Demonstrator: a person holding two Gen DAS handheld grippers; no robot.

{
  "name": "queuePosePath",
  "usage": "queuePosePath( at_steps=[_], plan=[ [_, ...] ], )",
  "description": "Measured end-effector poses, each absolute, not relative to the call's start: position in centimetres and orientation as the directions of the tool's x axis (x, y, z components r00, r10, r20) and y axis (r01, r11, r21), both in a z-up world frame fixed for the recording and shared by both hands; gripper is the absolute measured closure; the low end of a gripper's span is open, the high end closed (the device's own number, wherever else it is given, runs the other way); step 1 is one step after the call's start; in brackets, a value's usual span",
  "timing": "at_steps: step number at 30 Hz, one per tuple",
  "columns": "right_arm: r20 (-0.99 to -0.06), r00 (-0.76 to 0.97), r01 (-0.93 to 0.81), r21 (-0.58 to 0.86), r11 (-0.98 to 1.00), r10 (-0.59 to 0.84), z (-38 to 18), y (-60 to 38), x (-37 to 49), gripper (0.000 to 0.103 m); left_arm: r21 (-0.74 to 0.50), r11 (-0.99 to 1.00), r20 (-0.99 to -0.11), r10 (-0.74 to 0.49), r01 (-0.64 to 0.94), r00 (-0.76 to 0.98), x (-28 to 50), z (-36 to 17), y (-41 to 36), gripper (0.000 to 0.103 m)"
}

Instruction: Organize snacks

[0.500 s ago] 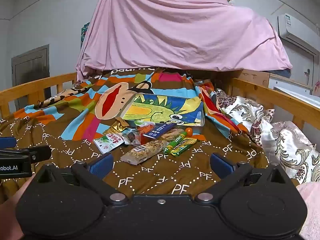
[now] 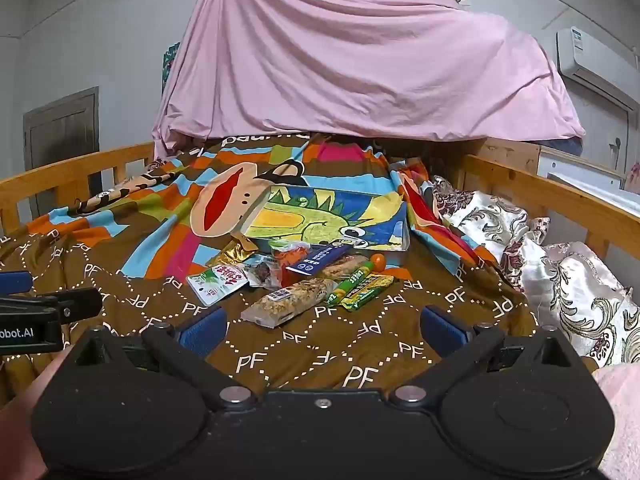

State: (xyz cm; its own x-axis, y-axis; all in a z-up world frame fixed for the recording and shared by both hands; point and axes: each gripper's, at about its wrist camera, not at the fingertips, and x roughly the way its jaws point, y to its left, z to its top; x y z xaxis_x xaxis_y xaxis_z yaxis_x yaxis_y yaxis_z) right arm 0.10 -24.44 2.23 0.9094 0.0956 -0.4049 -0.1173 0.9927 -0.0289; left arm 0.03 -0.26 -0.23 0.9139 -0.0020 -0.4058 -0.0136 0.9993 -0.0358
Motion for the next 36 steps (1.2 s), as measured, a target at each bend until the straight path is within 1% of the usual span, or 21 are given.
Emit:
queuePosePath(
  at_steps=[36],
  plan=[
    [-0.411,0.907,-0.119,-0.032,0.992,0.095,2.12,-24.40,0.21,0.000,-0.041,0.999,-0.407,-0.005,-0.013,0.913,-0.01,0.01,-0.12,0.000]
  ],
)
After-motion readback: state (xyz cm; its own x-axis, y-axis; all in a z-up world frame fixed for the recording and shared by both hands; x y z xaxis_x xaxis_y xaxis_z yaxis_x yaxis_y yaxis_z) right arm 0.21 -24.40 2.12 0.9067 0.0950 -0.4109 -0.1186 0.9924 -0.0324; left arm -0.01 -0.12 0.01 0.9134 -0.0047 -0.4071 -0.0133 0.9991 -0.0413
